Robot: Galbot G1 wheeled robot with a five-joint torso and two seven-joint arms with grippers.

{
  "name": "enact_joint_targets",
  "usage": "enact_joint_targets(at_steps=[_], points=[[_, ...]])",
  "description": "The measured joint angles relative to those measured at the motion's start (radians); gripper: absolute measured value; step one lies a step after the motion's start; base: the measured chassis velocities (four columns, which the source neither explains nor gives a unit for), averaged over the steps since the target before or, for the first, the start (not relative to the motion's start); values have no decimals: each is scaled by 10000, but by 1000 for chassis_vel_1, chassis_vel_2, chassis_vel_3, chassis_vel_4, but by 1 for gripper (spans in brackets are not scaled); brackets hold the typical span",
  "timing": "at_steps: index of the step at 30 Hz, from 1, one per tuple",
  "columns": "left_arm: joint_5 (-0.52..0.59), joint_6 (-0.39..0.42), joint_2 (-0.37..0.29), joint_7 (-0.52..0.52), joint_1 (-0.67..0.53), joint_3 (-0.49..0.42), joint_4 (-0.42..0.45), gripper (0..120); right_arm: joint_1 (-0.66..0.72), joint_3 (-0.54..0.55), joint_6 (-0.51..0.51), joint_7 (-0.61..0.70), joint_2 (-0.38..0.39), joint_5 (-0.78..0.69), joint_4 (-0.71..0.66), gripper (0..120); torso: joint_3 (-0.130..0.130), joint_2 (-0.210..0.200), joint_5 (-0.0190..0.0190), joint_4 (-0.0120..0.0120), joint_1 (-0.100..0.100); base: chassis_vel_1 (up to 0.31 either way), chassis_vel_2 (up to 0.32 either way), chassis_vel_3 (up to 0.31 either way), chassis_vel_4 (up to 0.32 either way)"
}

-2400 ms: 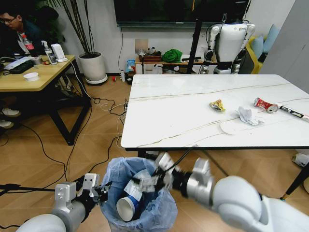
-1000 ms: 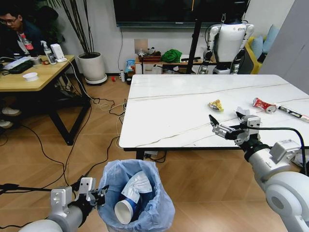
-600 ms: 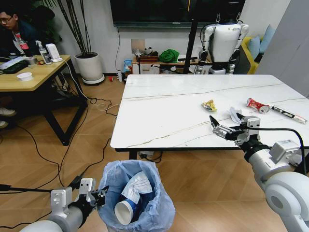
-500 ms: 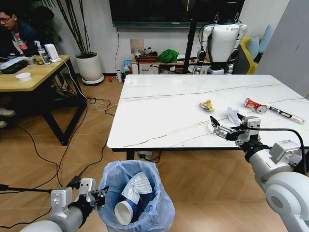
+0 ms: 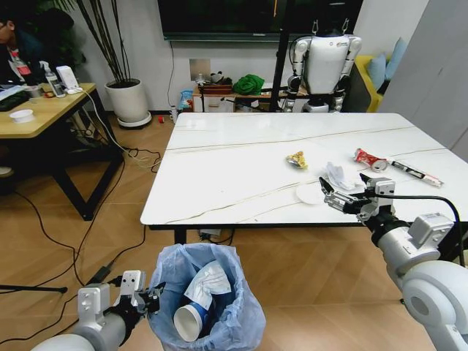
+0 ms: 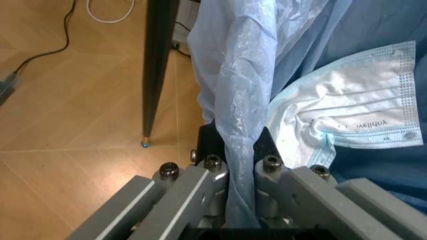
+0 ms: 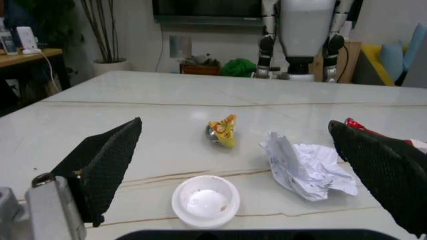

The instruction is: Pick up the trash bin and place the trash from the table into it.

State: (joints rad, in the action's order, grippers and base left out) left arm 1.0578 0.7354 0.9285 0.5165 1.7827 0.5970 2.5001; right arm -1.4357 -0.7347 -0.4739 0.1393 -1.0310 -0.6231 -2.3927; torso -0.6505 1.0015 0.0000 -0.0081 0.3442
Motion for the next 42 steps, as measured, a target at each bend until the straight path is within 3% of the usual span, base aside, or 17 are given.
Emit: enact_joint_targets(at_steps=[23, 32, 35, 37, 42], points=[[-15, 0, 42, -8, 42, 26, 0, 0, -49, 251, 94, -110, -178, 218, 206, 100, 0, 0, 0, 0, 0, -123, -130, 126, 125], [-229, 0, 145, -83, 139, -23, 0, 0, 71, 1104, 174, 70, 229, 149, 397, 100, 0, 0, 3, -2, 1, -110, -98, 111, 95], [-309, 0, 191, -105, 196, -41, 0, 0, 381, 1671, -12, 540, 529, -320, 543, 100, 0, 0, 3, -1, 0, -13, -18, 4, 10], [-335, 0, 179, -108, 175, -88, 0, 0, 774, 2092, -462, 1267, 796, -1509, 577, 100, 0, 0, -2, 1, 0, 0, 0, 0, 0], [-337, 0, 23, -151, 69, -201, 0, 0, 1205, 2271, -696, 1705, 1177, -2343, 762, 100, 0, 0, -4, 1, 0, 0, 0, 0, 0]])
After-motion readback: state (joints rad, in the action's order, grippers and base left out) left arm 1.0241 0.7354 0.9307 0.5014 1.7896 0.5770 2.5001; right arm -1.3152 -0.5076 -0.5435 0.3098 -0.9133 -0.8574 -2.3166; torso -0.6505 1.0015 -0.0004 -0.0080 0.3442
